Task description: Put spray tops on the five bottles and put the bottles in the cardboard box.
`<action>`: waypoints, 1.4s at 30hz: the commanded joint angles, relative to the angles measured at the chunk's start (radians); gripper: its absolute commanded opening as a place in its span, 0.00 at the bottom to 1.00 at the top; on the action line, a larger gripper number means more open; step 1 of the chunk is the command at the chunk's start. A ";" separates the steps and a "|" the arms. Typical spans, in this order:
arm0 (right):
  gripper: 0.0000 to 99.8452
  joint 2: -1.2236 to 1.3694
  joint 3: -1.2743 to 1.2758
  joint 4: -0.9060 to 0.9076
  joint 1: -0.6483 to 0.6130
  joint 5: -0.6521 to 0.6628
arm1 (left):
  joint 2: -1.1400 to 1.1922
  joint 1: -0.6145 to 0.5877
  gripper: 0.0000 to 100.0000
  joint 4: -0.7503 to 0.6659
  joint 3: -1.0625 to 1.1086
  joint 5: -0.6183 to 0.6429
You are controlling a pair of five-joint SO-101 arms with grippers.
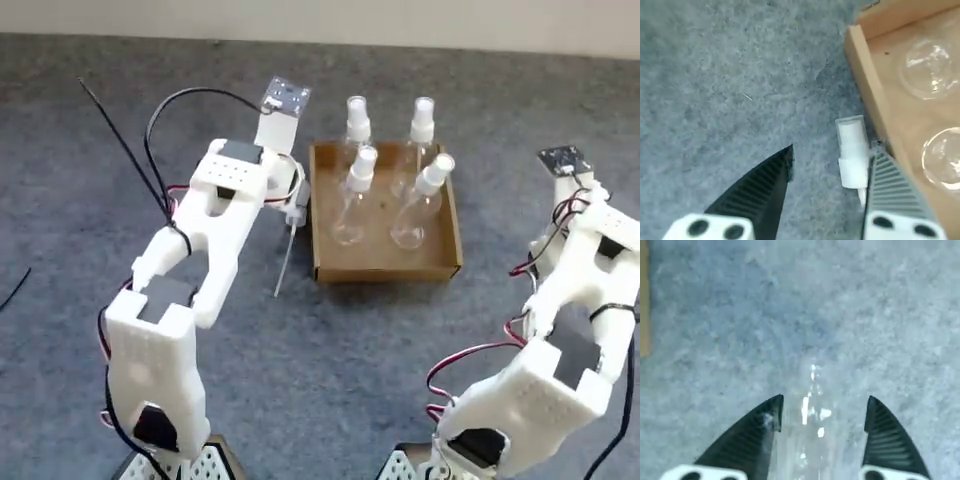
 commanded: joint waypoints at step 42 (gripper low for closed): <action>0.29 0.081 -0.179 0.173 0.113 -0.120 | 0.084 -0.099 0.07 0.110 -0.051 0.005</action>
